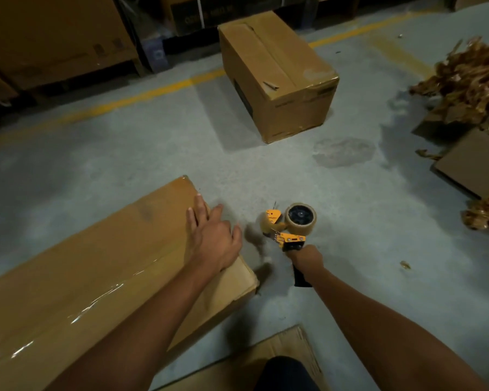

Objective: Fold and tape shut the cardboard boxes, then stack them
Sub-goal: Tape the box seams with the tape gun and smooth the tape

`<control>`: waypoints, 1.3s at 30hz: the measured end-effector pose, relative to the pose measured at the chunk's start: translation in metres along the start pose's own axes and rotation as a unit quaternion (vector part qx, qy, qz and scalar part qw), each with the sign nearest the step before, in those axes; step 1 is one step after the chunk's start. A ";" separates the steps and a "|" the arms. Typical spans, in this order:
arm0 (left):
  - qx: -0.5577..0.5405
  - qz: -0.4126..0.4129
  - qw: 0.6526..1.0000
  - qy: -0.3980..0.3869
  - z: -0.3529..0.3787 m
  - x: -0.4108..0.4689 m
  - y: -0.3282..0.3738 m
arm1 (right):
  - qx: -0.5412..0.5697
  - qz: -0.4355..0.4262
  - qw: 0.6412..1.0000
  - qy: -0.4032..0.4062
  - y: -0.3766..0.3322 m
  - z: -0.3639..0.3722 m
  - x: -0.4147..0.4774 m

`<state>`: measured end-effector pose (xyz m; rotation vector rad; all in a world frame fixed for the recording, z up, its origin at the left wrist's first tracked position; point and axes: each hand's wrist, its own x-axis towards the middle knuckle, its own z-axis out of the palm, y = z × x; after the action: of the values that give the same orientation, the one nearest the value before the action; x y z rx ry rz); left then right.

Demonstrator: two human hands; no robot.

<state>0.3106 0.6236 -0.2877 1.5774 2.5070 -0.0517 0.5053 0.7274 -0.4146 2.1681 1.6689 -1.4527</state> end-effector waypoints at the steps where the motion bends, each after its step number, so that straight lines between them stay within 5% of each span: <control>1: -0.009 0.008 1.000 -0.001 -0.002 -0.002 -0.002 | -0.023 -0.011 0.999 0.024 -0.008 -0.006 -0.011; 4: -0.025 0.035 0.999 0.003 -0.001 -0.005 -0.013 | -0.035 -0.058 0.994 0.089 -0.035 -0.008 -0.035; 7: -0.017 0.067 0.998 0.012 0.005 -0.010 -0.023 | 0.002 -0.200 0.975 0.094 -0.071 0.010 -0.060; 11: -0.057 0.009 0.998 0.007 0.005 -0.027 -0.043 | 0.037 -0.350 0.933 0.073 -0.124 0.039 -0.131; 15: -0.022 -0.013 0.999 -0.034 0.004 -0.063 -0.083 | -0.235 -0.467 0.850 0.070 -0.126 0.077 -0.176; 19: -0.041 -0.009 0.999 -0.031 0.009 -0.113 -0.125 | -0.377 -0.452 0.803 0.096 -0.110 0.083 -0.173; 22: -0.052 -0.041 0.997 -0.034 0.010 -0.143 -0.149 | -0.378 -0.349 0.847 0.128 -0.122 0.109 -0.201; 24: -0.058 -0.060 0.996 -0.036 0.008 -0.159 -0.164 | -0.401 -0.345 0.844 0.090 -0.132 0.142 -0.232; 27: -0.048 -0.079 0.995 -0.041 0.010 -0.188 -0.192 | -0.437 -0.431 0.789 0.014 -0.131 0.187 -0.268; 31: -0.061 -0.128 0.990 -0.022 0.016 -0.235 -0.246 | -0.489 -0.572 0.654 -0.073 -0.127 0.190 -0.272; 33: -0.065 -0.159 0.985 -0.018 0.017 -0.253 -0.274 | -0.486 -0.536 0.688 -0.047 -0.128 0.182 -0.266; 36: -0.072 -0.185 0.980 -0.012 0.019 -0.274 -0.302 | -0.436 -0.386 0.812 0.036 -0.130 0.197 -0.280; 39: -0.096 -0.251 0.963 0.009 0.022 -0.286 -0.316 | -0.424 -0.356 0.832 0.014 -0.137 0.241 -0.320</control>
<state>0.1503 0.2282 -0.2819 0.8464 2.7598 0.1354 0.2532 0.4205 -0.2670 1.1212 2.5903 -0.4608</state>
